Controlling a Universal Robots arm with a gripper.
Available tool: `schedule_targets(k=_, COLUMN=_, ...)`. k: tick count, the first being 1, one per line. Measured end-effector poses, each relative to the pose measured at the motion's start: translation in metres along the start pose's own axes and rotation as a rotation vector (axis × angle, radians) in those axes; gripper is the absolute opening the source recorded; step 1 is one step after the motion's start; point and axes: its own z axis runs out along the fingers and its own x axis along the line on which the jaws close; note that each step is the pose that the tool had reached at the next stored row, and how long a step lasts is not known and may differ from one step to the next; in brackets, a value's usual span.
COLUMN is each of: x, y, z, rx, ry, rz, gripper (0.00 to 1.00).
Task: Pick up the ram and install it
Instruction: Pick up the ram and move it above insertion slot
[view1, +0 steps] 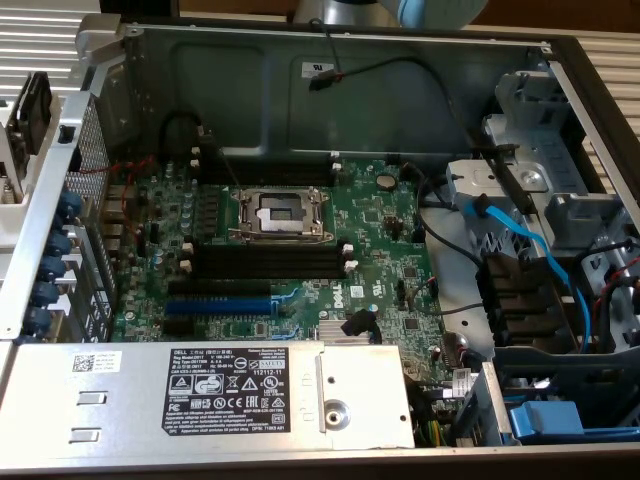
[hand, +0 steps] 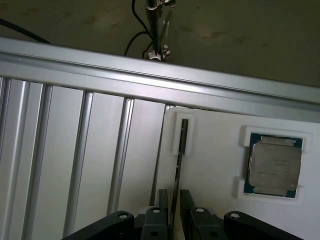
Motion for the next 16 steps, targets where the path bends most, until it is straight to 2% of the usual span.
schedule_targets(k=12, x=0.0, y=0.0, z=0.0005, rx=-0.0002, ry=0.0, rz=0.0, gripper=0.25)
schedule_targets(k=15, x=0.0, y=0.0, z=0.0005, rx=-0.0002, ry=0.0, rz=0.0, gripper=0.22)
schedule_targets(k=16, x=0.0, y=0.0, z=0.0005, rx=-0.0002, ry=0.0, rz=0.0, gripper=0.15)
